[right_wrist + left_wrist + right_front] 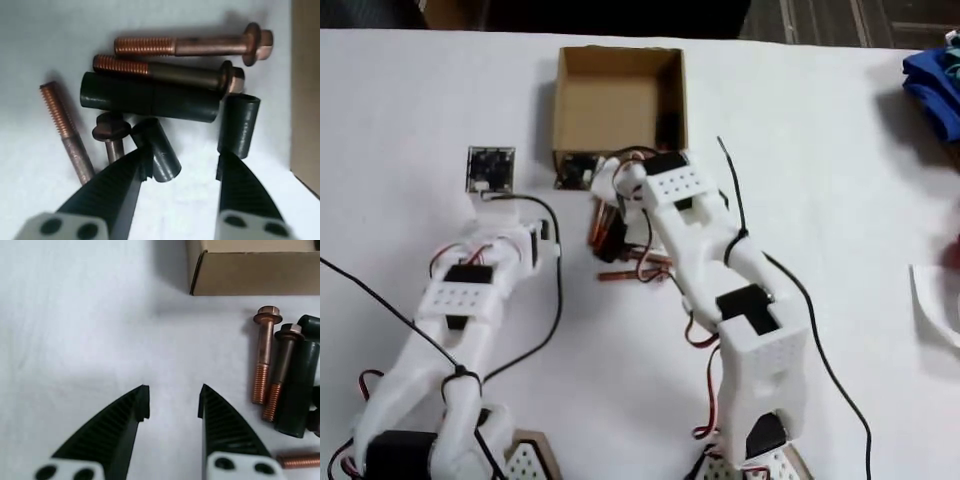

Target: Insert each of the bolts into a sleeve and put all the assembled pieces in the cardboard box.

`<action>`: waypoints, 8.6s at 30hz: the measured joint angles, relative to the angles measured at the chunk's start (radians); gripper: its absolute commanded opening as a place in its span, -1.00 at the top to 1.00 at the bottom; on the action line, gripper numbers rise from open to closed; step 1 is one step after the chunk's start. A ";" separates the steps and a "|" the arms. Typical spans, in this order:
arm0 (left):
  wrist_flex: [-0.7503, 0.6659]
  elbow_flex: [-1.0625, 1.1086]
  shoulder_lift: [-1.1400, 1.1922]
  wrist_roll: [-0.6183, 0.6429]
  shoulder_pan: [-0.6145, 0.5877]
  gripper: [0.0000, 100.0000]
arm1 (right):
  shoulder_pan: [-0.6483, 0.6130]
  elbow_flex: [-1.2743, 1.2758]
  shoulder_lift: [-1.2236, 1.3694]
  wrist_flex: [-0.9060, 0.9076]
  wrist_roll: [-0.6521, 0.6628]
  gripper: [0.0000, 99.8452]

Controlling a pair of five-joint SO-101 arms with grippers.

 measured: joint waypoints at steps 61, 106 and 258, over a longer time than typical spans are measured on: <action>0.000 0.000 0.000 0.000 0.000 0.64 | -0.006 -0.133 0.150 0.106 -0.094 0.99; 0.000 0.000 0.000 0.000 0.000 0.64 | 0.020 -0.333 -0.244 0.247 -1.068 0.96; 1.060 -1.180 0.137 -0.089 0.287 0.95 | 0.413 1.240 -0.928 -1.347 -1.329 0.96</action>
